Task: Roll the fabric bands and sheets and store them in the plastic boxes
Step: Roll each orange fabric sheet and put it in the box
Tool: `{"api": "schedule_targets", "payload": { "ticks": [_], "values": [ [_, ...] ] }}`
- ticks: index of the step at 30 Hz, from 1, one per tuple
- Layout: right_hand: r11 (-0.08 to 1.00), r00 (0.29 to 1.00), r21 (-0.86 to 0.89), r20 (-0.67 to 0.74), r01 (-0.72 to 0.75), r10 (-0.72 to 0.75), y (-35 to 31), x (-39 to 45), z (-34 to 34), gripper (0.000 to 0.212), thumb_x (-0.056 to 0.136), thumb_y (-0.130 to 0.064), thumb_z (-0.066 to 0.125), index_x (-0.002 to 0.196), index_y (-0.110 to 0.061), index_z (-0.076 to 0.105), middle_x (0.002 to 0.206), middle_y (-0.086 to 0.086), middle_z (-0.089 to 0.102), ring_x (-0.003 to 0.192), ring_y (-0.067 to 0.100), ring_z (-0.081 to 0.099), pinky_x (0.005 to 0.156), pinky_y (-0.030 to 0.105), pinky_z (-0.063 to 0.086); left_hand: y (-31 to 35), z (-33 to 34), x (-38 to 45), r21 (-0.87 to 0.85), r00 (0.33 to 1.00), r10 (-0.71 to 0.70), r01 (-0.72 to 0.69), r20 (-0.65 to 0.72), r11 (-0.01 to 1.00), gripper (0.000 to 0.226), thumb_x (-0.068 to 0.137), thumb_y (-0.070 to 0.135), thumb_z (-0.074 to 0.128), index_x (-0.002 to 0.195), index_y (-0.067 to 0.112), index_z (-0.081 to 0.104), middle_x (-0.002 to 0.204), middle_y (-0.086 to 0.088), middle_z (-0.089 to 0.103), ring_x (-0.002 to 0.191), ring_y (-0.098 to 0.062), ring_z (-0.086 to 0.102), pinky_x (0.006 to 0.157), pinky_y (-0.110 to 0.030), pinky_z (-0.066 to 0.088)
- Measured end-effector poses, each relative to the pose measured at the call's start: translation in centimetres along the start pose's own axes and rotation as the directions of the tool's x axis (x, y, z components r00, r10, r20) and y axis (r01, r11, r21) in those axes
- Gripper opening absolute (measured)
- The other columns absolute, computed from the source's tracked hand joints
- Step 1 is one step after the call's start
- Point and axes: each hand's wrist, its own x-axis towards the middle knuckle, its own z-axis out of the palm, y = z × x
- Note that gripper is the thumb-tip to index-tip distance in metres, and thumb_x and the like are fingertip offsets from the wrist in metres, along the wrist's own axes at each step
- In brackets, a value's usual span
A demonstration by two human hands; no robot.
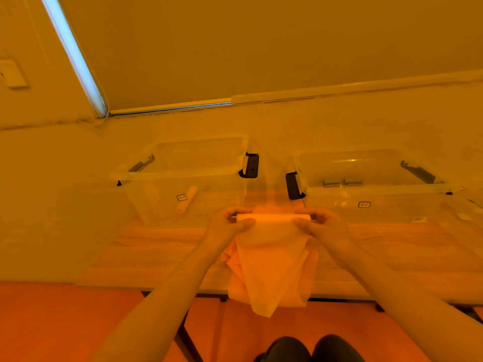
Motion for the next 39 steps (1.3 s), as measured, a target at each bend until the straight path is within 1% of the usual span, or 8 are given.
{"api": "schedule_targets", "payload": {
  "ticks": [4, 8, 15, 20, 27, 32, 36, 39],
  "values": [
    [1.0, 1.0, -0.007, -0.011, 0.003, -0.003, 0.0, 0.0, 0.1, 0.011, 0.088, -0.02, 0.063, 0.098, -0.022, 0.066, 0.104, 0.0, 0.065, 0.09, 0.016, 0.065, 0.071, 0.033, 0.056, 0.0, -0.1, 0.0, -0.004, 1.0, 0.007, -0.007, 0.008, 1.0, 0.02, 0.082, 0.012, 0.07, 0.097, 0.025, 0.066, 0.106, 0.005, 0.063, 0.094, -0.008, 0.06, 0.063, -0.016, 0.051],
    [0.999, 1.0, 0.031, 0.003, 0.007, -0.007, 0.2, -0.1, 0.0, 0.028, 0.081, -0.01, 0.071, 0.105, -0.024, 0.066, 0.11, -0.006, 0.062, 0.097, 0.016, 0.062, 0.067, 0.031, 0.055, 0.1, 0.0, 0.0, 0.015, 1.0, 0.0, 0.0, -0.03, 1.0, 0.013, 0.086, 0.016, 0.067, 0.093, 0.027, 0.065, 0.099, 0.009, 0.063, 0.087, -0.003, 0.059, 0.057, -0.011, 0.05],
    [0.999, 1.0, 0.04, 0.028, -0.004, 0.003, 0.4, 0.2, -0.1, 0.026, 0.082, -0.009, 0.068, 0.104, -0.022, 0.065, 0.111, 0.003, 0.065, 0.095, 0.02, 0.066, 0.072, 0.032, 0.057, -0.1, -0.2, 0.2, 0.017, 1.0, 0.005, -0.005, -0.018, 1.0, 0.023, 0.08, 0.01, 0.073, 0.096, 0.025, 0.066, 0.101, 0.008, 0.063, 0.091, -0.006, 0.06, 0.063, -0.016, 0.051],
    [1.0, 1.0, 0.008, 0.015, 0.013, -0.013, 0.7, 0.3, 0.0, 0.033, 0.077, -0.01, 0.074, 0.106, -0.025, 0.065, 0.11, -0.002, 0.065, 0.098, 0.019, 0.065, 0.079, 0.042, 0.058, -0.6, -0.1, 0.2, -0.011, 0.998, -0.04, 0.04, -0.045, 0.999, 0.014, 0.082, 0.016, 0.072, 0.094, 0.022, 0.067, 0.097, 0.006, 0.066, 0.086, -0.004, 0.062, 0.057, -0.014, 0.05],
    [0.999, 1.0, 0.049, -0.013, -0.007, 0.008, 0.7, 0.3, 0.3, 0.013, 0.084, -0.019, 0.068, 0.096, -0.022, 0.064, 0.098, 0.0, 0.068, 0.081, 0.012, 0.068, 0.057, 0.021, 0.054, -0.8, -0.3, 0.1, -0.002, 1.0, -0.009, 0.009, -0.003, 1.0, 0.023, 0.079, 0.013, 0.074, 0.096, 0.027, 0.068, 0.107, 0.006, 0.065, 0.096, -0.006, 0.061, 0.064, -0.014, 0.052],
    [0.998, 0.999, 0.051, 0.017, 0.032, -0.033, 0.7, 0.3, 0.2, 0.03, 0.08, -0.009, 0.072, 0.106, -0.023, 0.065, 0.11, -0.007, 0.063, 0.095, 0.011, 0.064, 0.06, 0.023, 0.056, -1.0, -0.3, 0.2, 0.004, 0.999, -0.026, 0.026, -0.037, 1.0, 0.012, 0.085, 0.018, 0.068, 0.093, 0.027, 0.068, 0.101, 0.009, 0.065, 0.093, -0.006, 0.061, 0.061, -0.015, 0.051],
    [0.998, 1.0, 0.061, 0.008, 0.014, -0.015, 0.8, 0.5, 0.2, 0.026, 0.08, -0.01, 0.071, 0.102, -0.022, 0.065, 0.107, 0.0, 0.067, 0.094, 0.018, 0.067, 0.068, 0.028, 0.057, -1.1, -0.4, 0.1, -0.022, 0.999, -0.029, 0.029, -0.028, 0.999, 0.016, 0.082, 0.015, 0.071, 0.095, 0.025, 0.069, 0.105, 0.007, 0.065, 0.097, -0.009, 0.061, 0.064, -0.017, 0.052],
    [0.997, 1.0, 0.081, 0.001, -0.003, 0.002, 0.9, 0.4, 0.3, 0.021, 0.082, -0.015, 0.069, 0.102, -0.018, 0.065, 0.104, 0.003, 0.069, 0.087, 0.017, 0.07, 0.064, 0.026, 0.056, -1.1, -0.4, 0.1, -0.004, 1.0, -0.015, 0.015, -0.006, 1.0, 0.023, 0.079, 0.012, 0.073, 0.098, 0.025, 0.068, 0.108, 0.007, 0.064, 0.097, -0.006, 0.06, 0.066, -0.016, 0.052]
  ]
}}
